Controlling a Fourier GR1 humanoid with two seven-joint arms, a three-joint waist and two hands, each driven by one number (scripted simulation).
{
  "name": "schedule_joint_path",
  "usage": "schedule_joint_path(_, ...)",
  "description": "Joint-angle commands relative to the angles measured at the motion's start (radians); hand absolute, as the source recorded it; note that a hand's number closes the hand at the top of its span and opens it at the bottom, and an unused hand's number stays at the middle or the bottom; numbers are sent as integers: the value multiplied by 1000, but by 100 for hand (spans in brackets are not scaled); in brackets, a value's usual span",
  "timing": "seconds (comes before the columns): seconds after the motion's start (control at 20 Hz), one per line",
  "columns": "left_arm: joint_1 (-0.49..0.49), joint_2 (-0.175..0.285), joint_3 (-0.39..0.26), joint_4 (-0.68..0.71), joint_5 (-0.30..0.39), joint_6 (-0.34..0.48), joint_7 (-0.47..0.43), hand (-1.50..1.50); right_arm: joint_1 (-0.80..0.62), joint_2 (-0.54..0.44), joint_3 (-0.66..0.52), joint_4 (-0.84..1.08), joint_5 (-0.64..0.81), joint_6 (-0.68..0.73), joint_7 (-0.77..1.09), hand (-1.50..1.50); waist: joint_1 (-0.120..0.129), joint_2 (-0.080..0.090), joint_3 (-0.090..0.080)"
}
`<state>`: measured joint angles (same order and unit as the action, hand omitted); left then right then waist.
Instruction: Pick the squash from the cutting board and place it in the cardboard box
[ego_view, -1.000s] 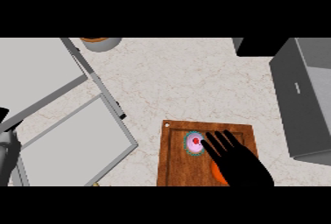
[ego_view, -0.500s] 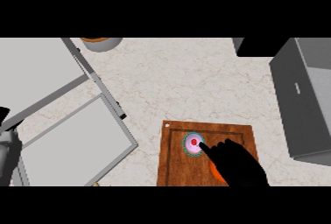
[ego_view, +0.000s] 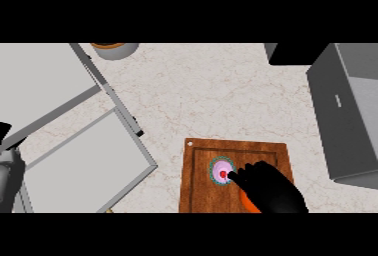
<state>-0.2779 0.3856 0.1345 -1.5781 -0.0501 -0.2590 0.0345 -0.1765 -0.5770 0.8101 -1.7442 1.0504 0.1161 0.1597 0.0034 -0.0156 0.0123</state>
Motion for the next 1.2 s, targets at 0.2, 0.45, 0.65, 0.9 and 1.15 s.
schedule_joint_path(0.2, 51, -91, -69, -24, -18, 5, -21, 0, 177, -256, 66, -109, -157, -187, -482, 150, -33, 16, -9)
schedule_joint_path(0.45, 56, -100, -56, -17, -23, 1, -41, 0, 239, -430, -91, -223, -308, -362, -705, 150, -47, 14, -11)
schedule_joint_path(0.65, 99, -92, -38, -52, -23, -13, -32, 0, 297, -565, -235, -307, -407, -480, -806, 150, -54, 7, -12)
schedule_joint_path(0.9, 107, -99, -21, -54, -30, -11, -35, 0, 382, -625, -411, -341, -698, -513, -826, 150, -66, 9, -13)
schedule_joint_path(1.15, 77, -104, -12, -51, -42, -5, -14, 0, 394, -601, -562, -294, -990, -448, -713, 150, -60, 18, -13)
